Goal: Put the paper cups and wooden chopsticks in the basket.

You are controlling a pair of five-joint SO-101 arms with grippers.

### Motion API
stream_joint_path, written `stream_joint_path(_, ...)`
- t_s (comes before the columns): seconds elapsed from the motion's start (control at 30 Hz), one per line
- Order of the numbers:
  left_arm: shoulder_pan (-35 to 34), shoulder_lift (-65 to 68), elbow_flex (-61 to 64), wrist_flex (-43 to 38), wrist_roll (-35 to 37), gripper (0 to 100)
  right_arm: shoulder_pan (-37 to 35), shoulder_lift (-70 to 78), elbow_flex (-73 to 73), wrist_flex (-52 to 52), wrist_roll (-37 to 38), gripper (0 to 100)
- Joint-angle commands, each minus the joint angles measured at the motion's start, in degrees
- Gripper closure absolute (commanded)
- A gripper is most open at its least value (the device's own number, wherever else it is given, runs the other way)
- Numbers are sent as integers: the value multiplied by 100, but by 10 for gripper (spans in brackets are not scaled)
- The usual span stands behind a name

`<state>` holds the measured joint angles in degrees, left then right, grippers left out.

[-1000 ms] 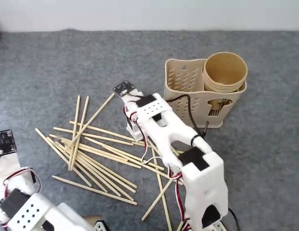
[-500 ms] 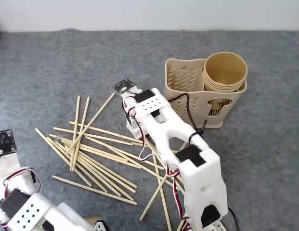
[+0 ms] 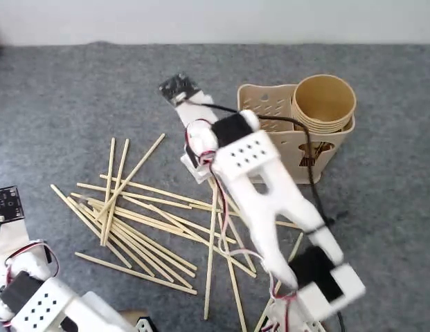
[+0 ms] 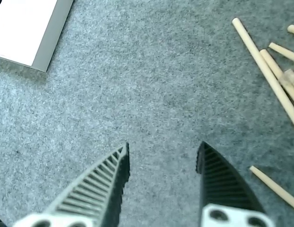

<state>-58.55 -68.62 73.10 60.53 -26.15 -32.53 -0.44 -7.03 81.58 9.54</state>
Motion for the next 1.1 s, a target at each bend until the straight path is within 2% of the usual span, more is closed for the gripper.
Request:
stream_joint_path(0.0, 9, -70, -40, -105, -53, 778, 242, -989, -202, -22, 237, 989)
stream_joint_path(0.37, 35, -70, 127, -105, -53, 778, 752, -2624, -202, -971, 229, 989)
stream_joint_path(0.63, 35, -70, 119, -114, -53, 778, 1147, -2967, -202, -2176, 202, 989)
stream_joint_path(1.07, 35, -70, 127, -114, -53, 778, 2018, -2712, 149, -4673, -853, 989)
